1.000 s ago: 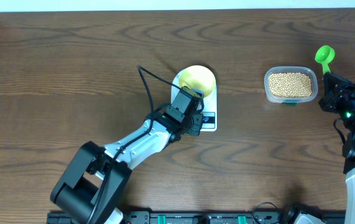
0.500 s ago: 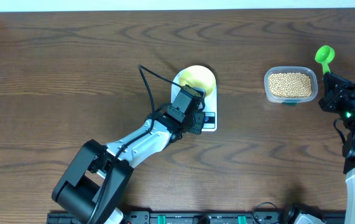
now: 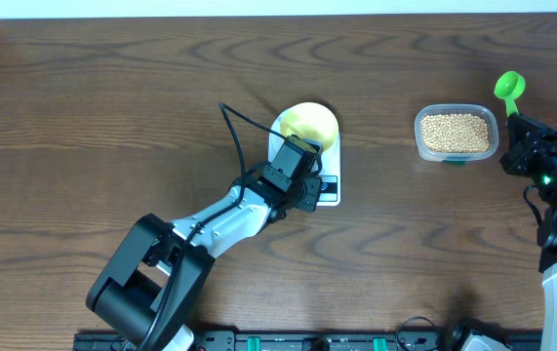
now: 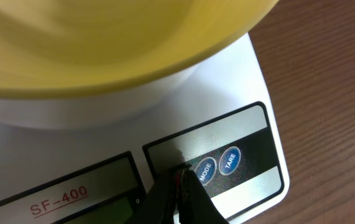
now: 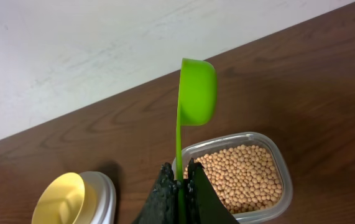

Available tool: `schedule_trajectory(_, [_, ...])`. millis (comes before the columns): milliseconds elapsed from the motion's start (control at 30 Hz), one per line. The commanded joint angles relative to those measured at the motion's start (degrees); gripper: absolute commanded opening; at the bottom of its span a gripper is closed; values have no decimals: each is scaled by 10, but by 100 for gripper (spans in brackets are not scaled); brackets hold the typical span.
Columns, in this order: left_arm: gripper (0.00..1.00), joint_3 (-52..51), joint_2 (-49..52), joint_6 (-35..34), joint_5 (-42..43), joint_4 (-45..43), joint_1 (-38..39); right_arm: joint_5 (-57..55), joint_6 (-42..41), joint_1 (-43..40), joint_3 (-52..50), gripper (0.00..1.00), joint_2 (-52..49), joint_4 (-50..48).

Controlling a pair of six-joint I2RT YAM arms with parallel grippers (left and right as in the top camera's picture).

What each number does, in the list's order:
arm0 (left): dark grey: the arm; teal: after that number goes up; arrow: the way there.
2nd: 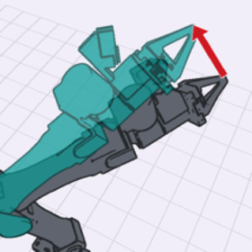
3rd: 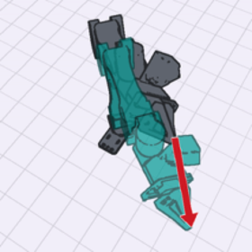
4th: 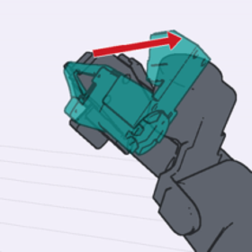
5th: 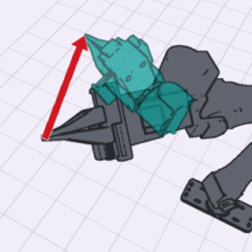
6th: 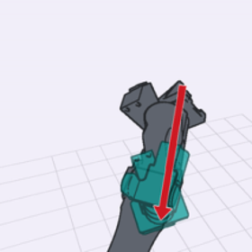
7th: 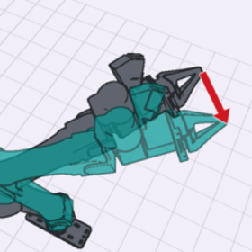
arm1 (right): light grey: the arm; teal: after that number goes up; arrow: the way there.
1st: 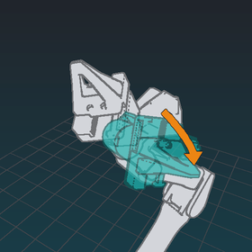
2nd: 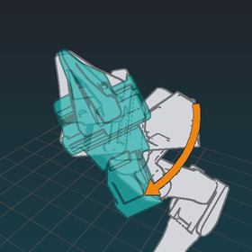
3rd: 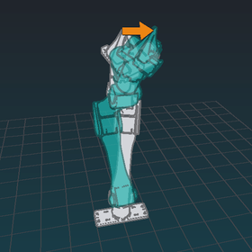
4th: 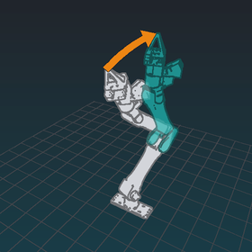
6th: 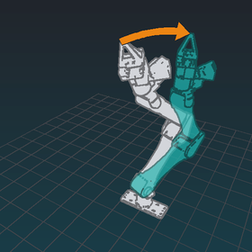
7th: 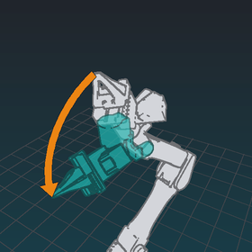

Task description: Scoop item into bowl and weigh 50g on scale

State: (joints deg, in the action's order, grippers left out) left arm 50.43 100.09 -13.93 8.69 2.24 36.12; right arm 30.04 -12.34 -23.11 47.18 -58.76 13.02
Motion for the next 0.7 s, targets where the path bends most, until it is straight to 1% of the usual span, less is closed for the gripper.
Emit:
schedule_trajectory(0, [7,4,12,-3,1,-2,1,5,9,3,9,1,4,0])
schedule_trajectory(467, [7,4,27,-3,0,-4,1,5,9,3,9,1,4,0])
schedule_trajectory(667, [7,4,27,-3,-19,9,1,5,8,3,9,1,4,0])
